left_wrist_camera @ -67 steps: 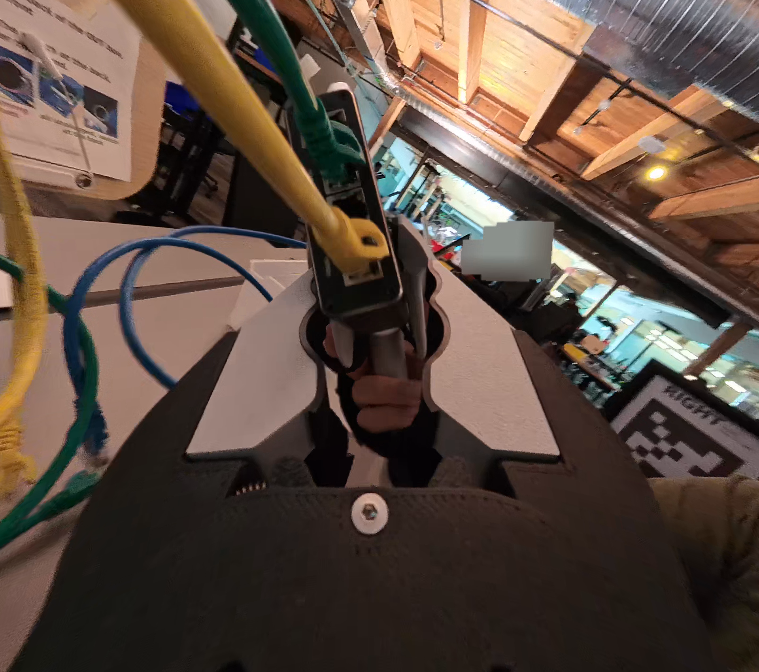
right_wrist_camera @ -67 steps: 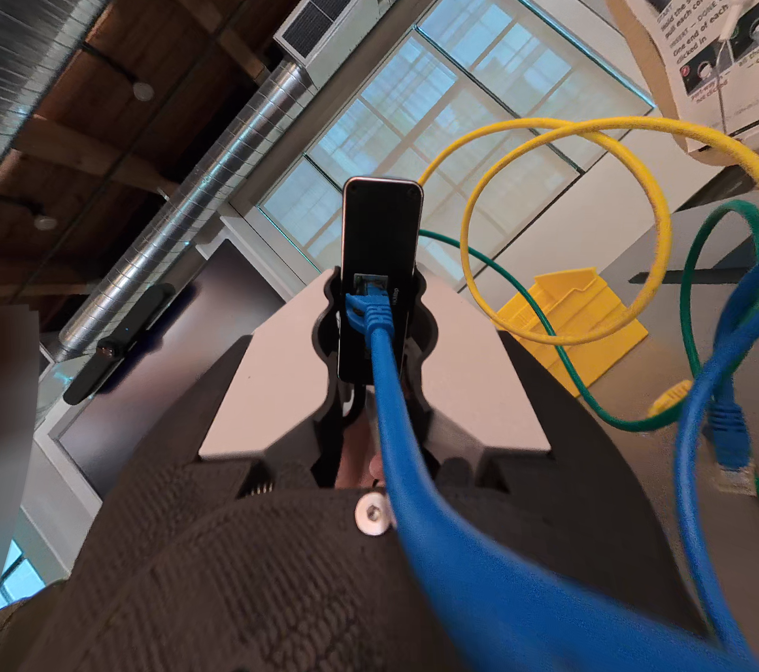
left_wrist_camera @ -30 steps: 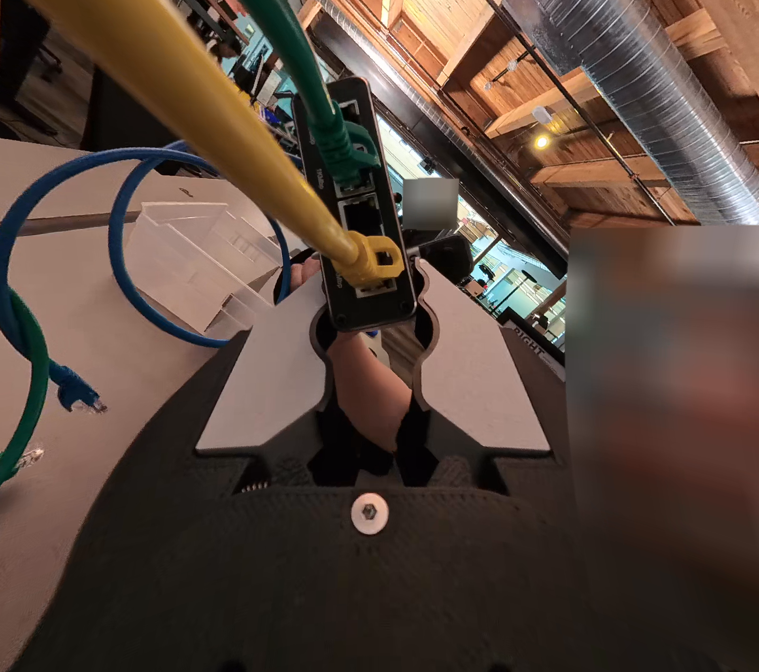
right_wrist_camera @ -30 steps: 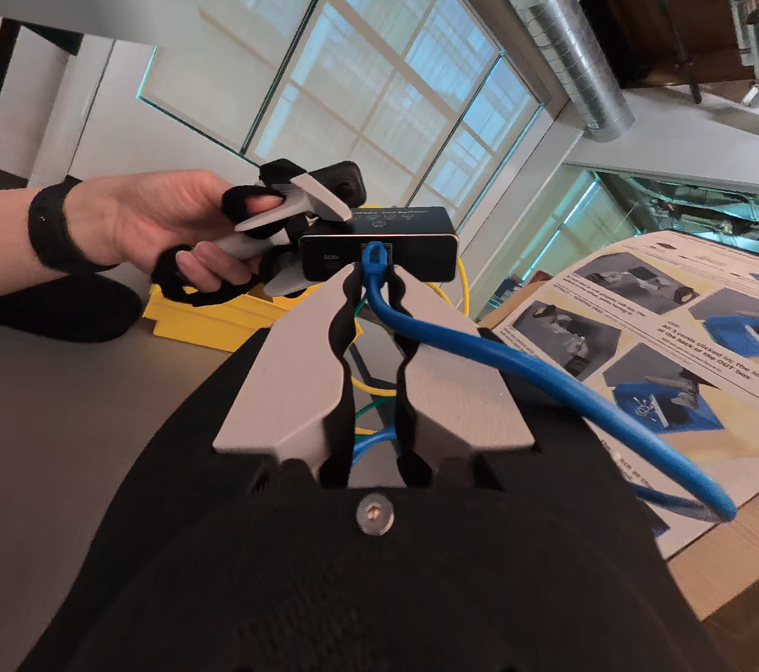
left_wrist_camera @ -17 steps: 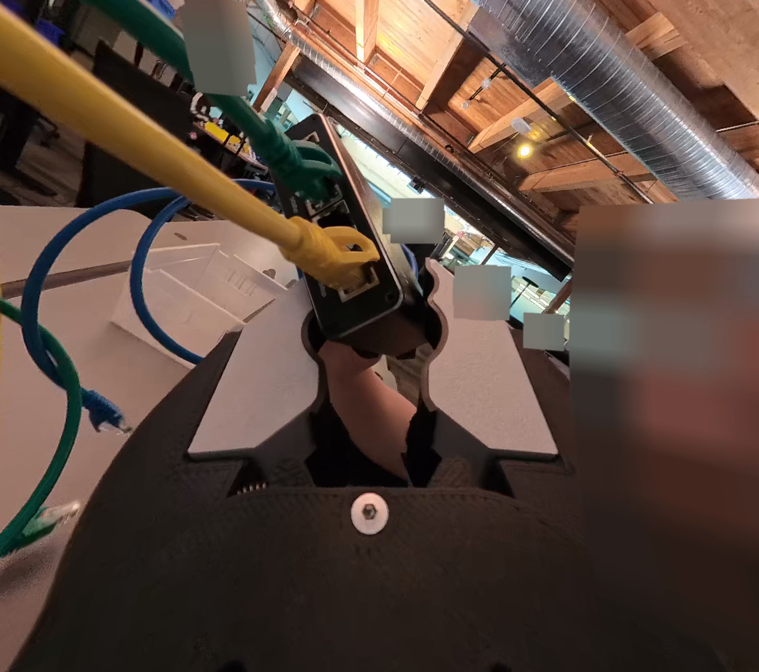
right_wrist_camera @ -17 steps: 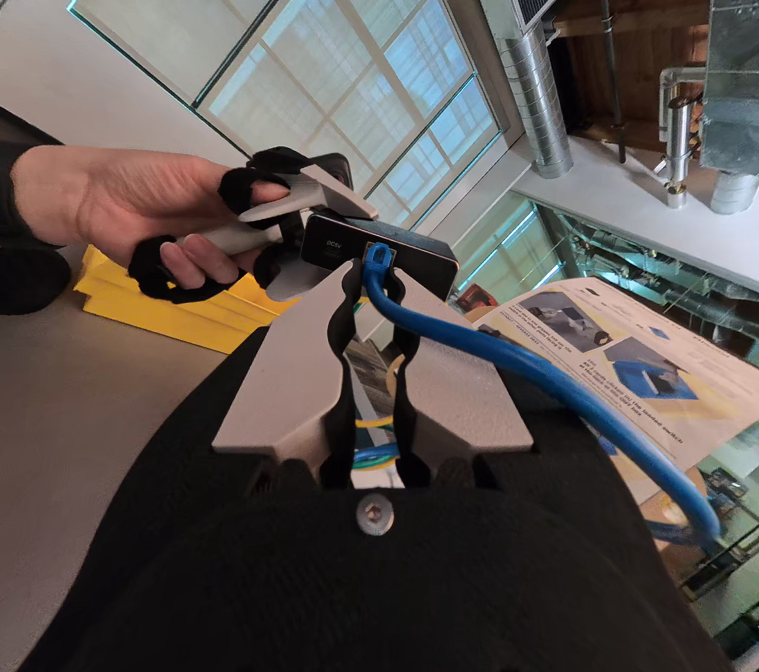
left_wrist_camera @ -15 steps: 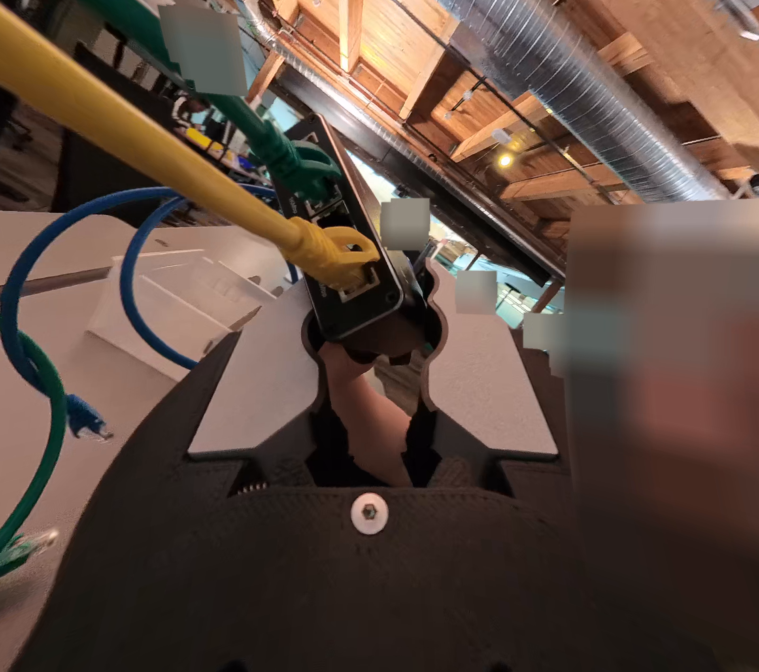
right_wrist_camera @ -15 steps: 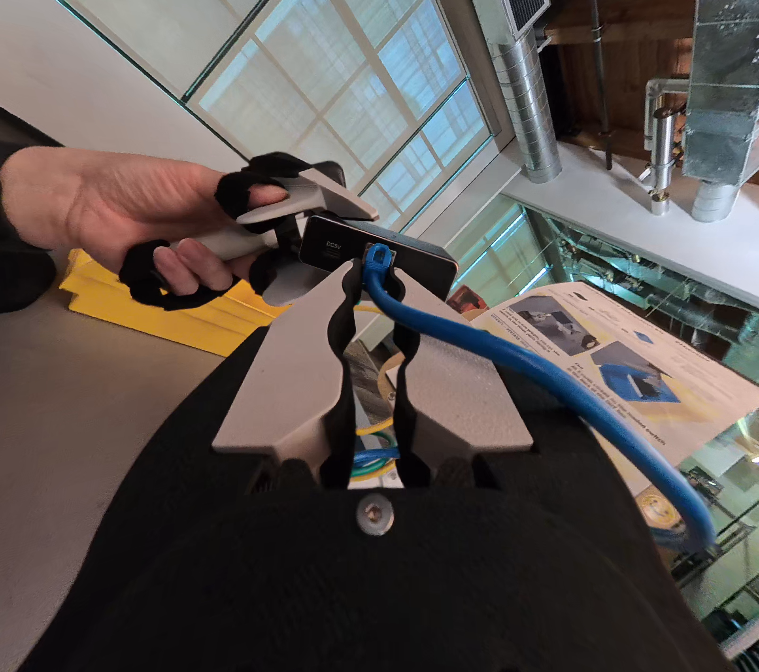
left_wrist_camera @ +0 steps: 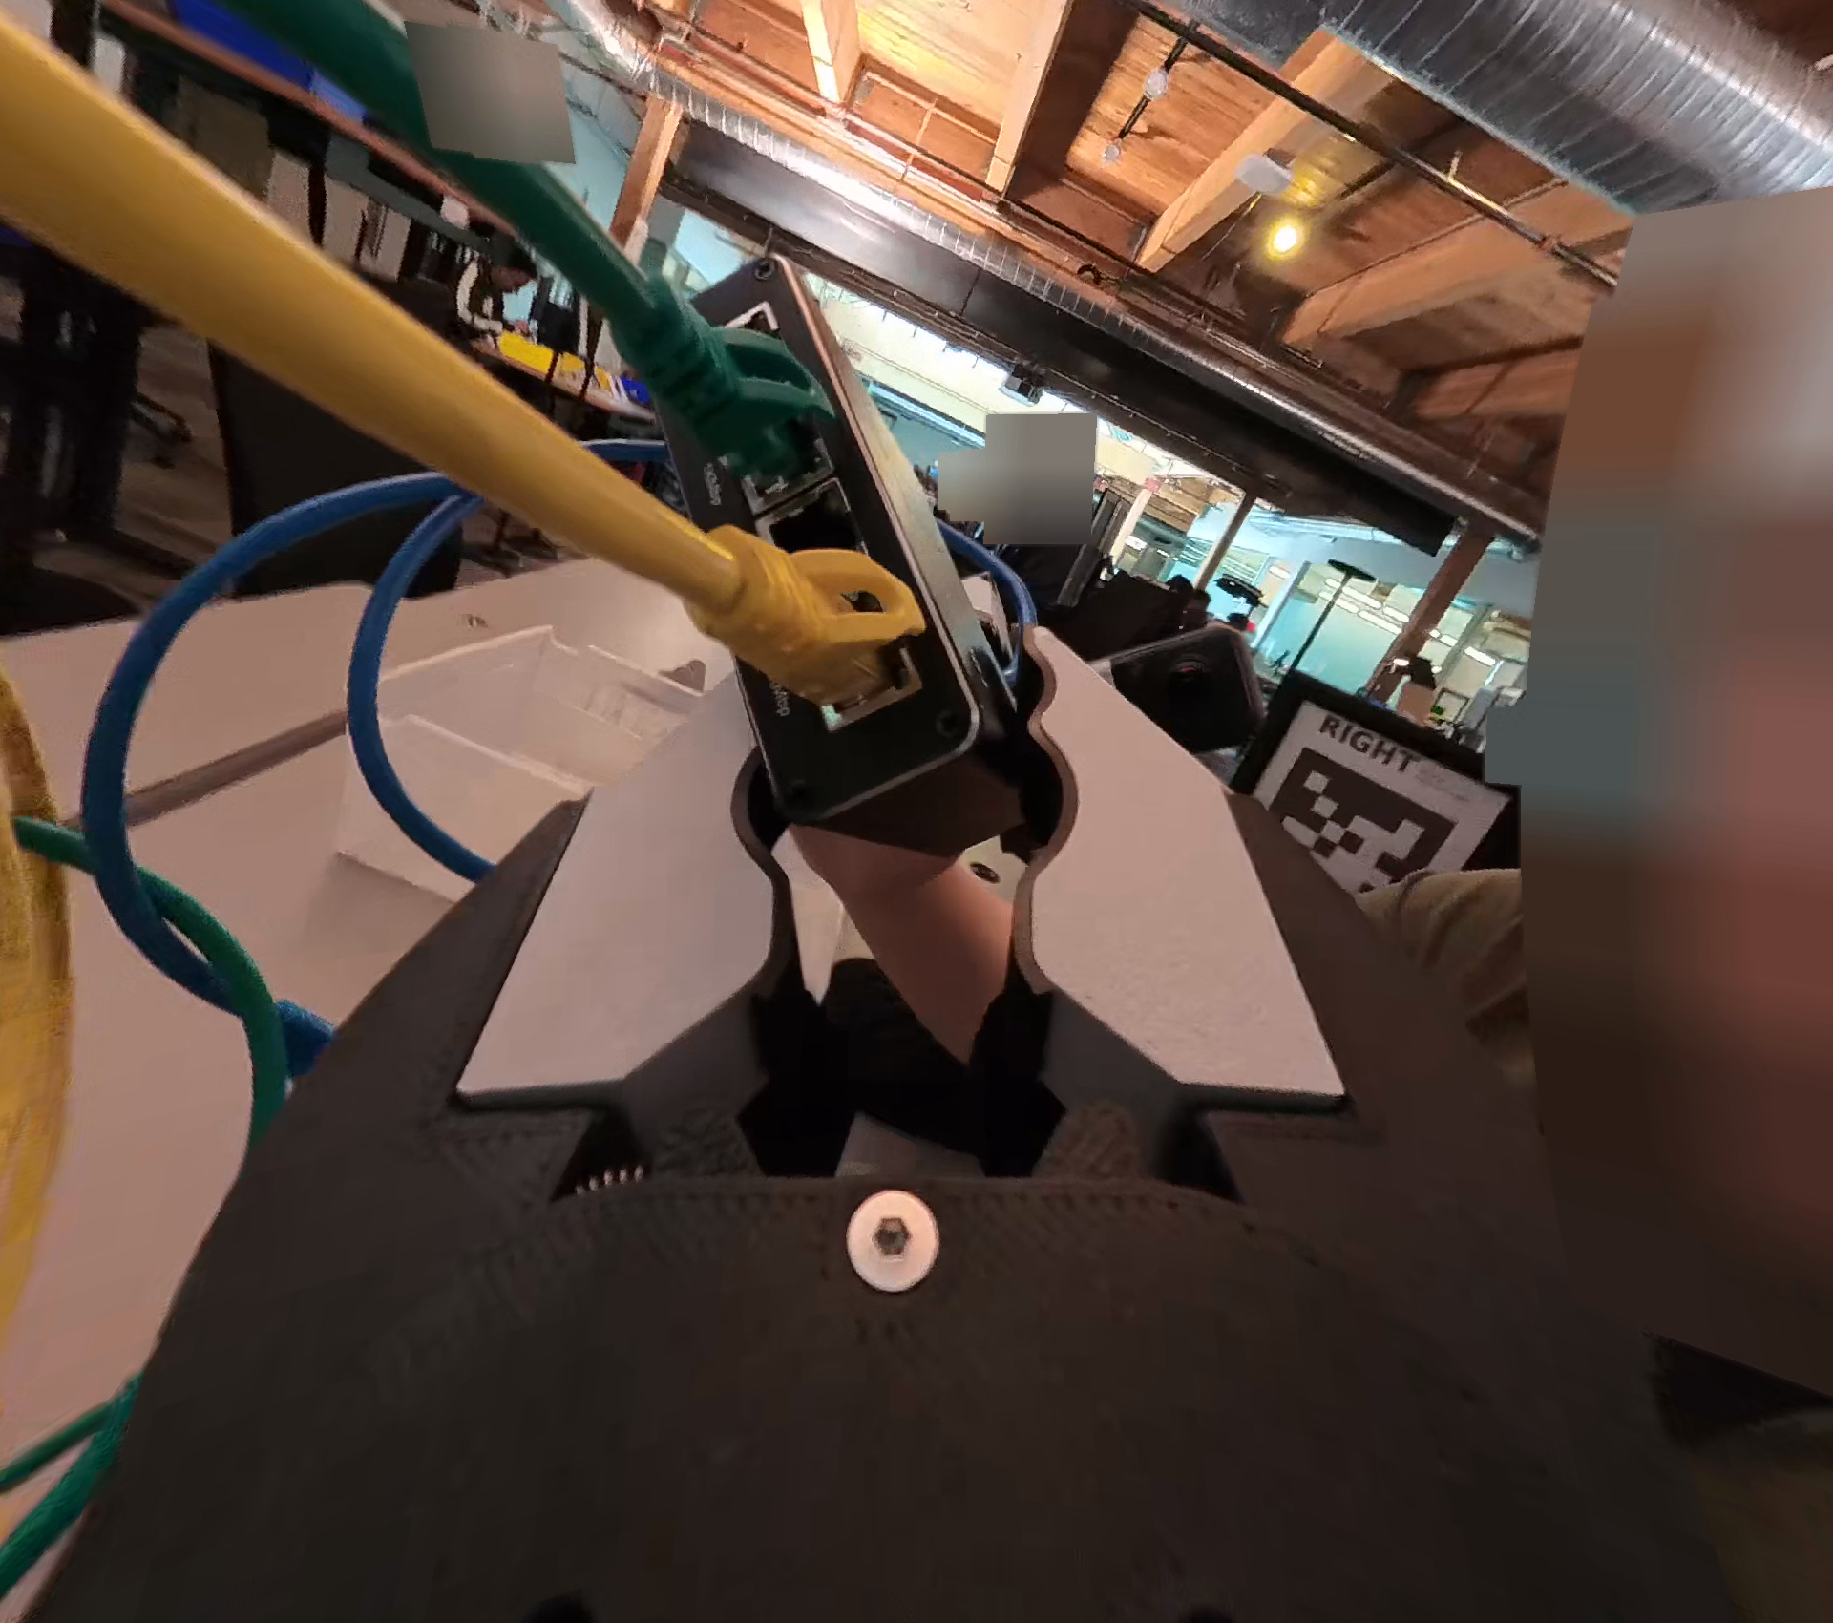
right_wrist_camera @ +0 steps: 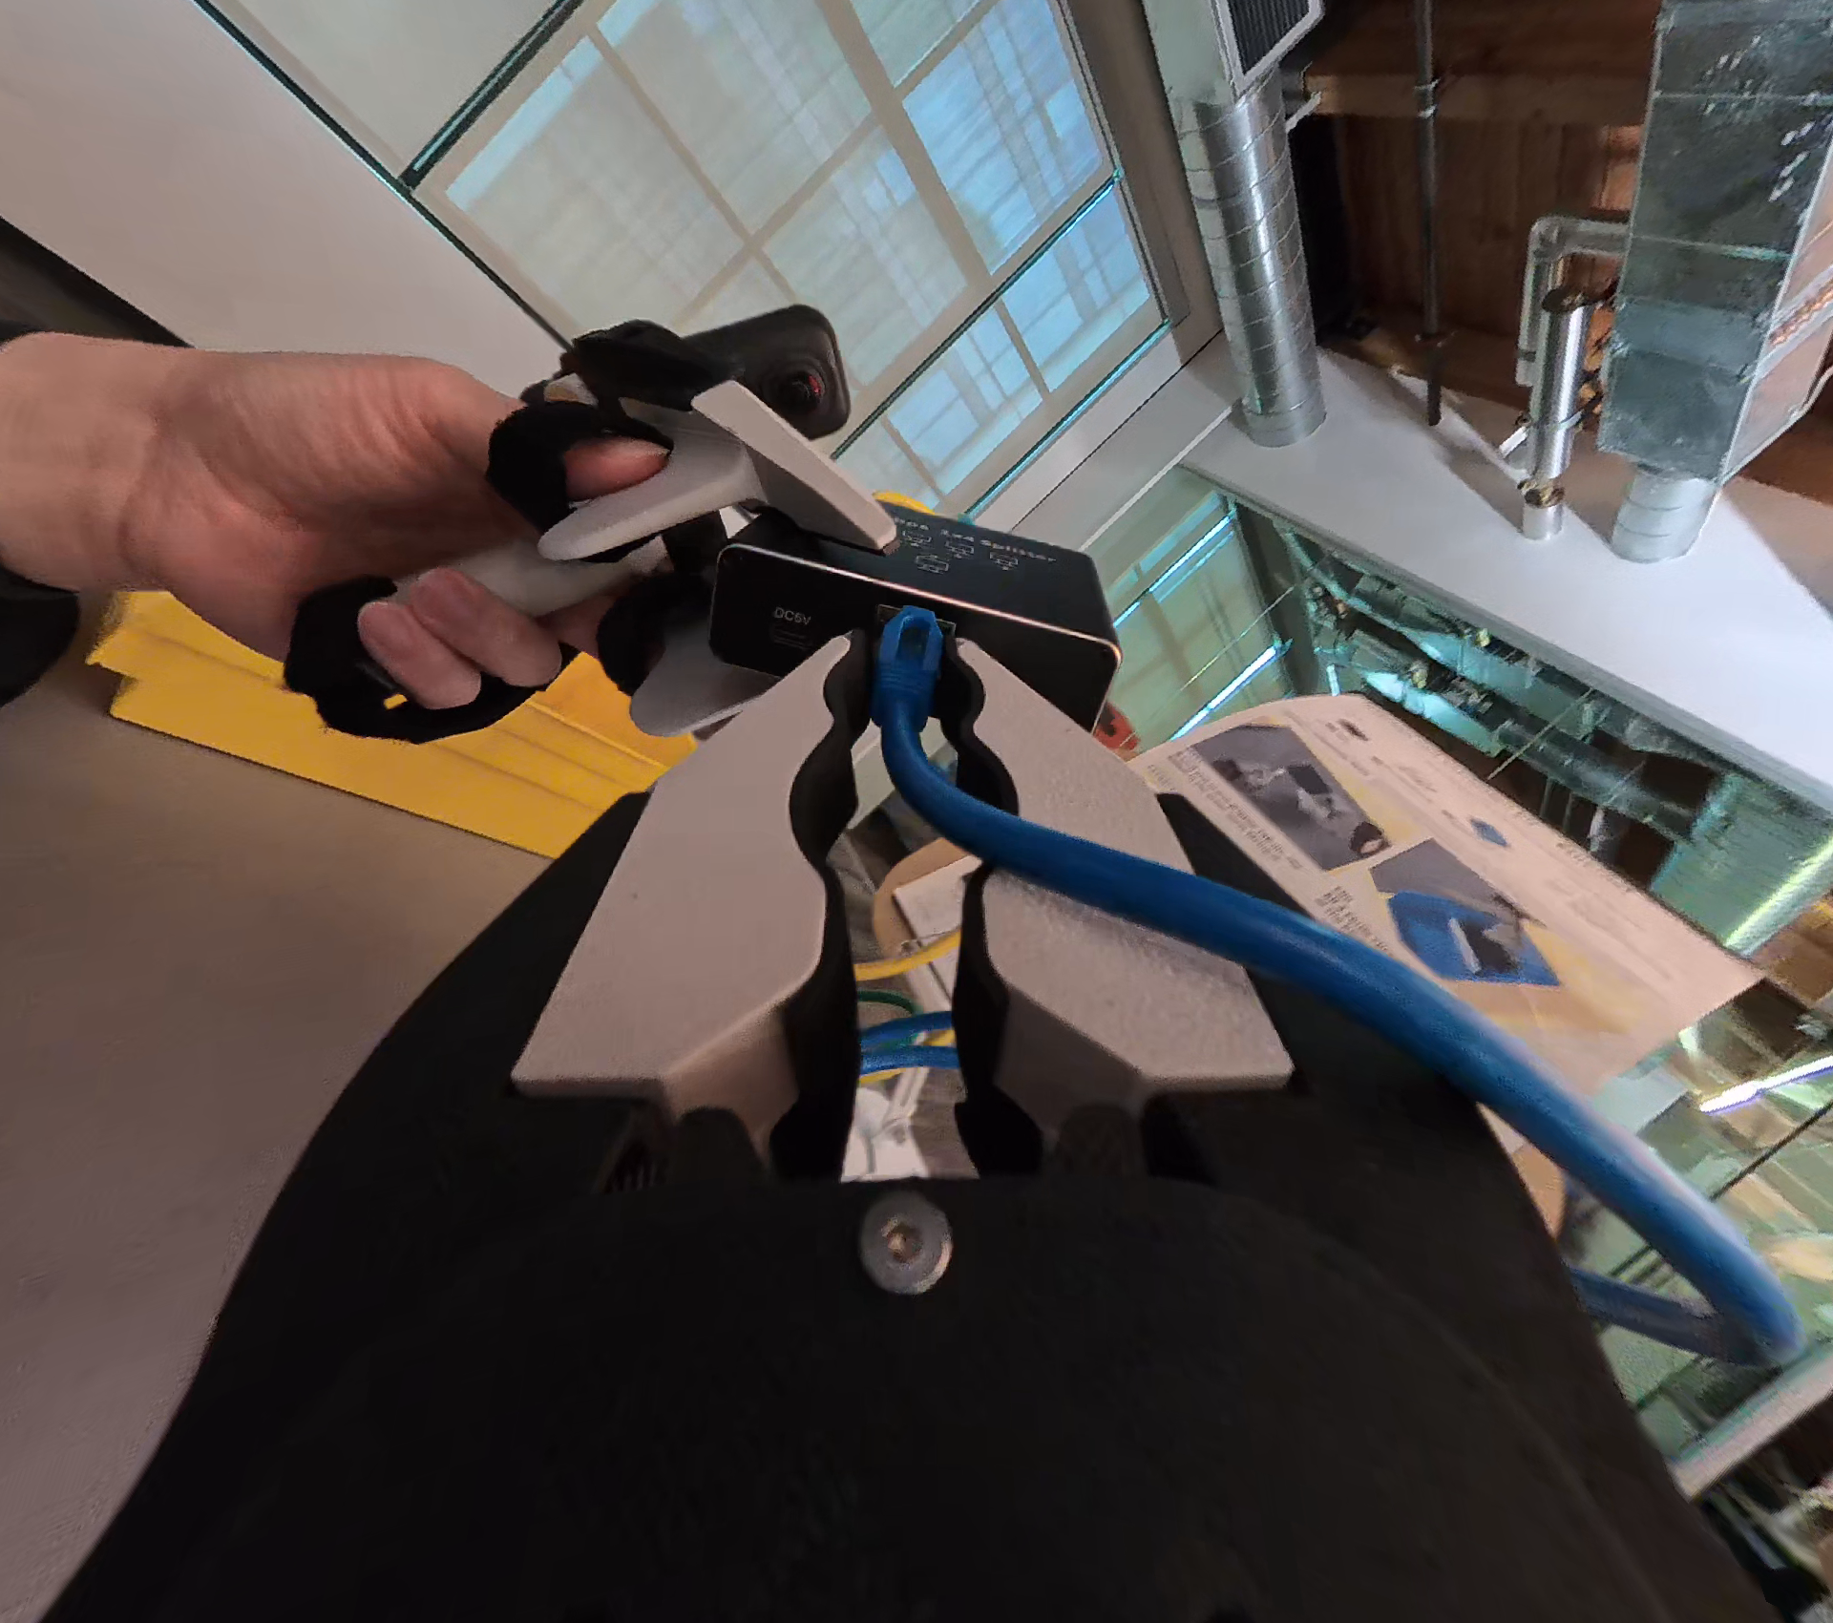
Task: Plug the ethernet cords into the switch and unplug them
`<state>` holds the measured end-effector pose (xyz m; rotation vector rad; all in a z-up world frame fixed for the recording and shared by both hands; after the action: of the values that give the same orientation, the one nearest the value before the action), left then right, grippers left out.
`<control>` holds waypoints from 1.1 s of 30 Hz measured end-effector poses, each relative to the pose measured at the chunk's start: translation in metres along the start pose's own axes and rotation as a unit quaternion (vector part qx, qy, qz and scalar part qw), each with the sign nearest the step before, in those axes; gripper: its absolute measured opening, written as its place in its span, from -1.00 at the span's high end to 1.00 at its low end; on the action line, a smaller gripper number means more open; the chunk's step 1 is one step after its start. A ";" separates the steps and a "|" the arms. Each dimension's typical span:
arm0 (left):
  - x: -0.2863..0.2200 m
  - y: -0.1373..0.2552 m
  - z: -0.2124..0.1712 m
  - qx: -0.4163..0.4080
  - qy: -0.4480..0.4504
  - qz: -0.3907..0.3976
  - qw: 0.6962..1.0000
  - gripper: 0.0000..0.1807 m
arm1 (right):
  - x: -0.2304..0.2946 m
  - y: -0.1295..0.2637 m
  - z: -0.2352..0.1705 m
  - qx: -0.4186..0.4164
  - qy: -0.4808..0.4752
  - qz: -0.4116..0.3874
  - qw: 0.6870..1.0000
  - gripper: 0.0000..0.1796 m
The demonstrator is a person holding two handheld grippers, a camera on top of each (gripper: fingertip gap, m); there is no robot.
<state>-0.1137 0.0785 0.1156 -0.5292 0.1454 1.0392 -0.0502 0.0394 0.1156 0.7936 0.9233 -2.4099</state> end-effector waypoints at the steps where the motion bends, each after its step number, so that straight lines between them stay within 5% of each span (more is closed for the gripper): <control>1: -0.003 -0.002 0.001 -0.003 -0.014 -0.004 1.000 0.54 | -0.001 0.001 0.004 -0.006 0.011 -0.004 1.000 0.87; 7: -0.007 -0.003 -0.001 -0.040 0.031 -0.071 0.996 0.55 | 0.002 0.001 0.014 -0.009 0.059 -0.007 0.998 0.87; 33: -0.009 0.002 0.000 0.008 -0.007 0.015 1.000 0.60 | 0.000 -0.002 0.002 0.024 -0.003 -0.009 1.000 0.88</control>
<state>-0.1201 0.0724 0.1184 -0.5058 0.1503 1.0699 -0.0523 0.0393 0.1181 0.7992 0.8773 -2.4565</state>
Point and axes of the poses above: each gripper's, where its closed fingertips meet, y back along the fingers, z out of its top, x = y × z across the jaws, the point moved 4 cm from there along y, back along the fingers, and after that the axes turned 12 degrees about -z, right-handed, at the moved point
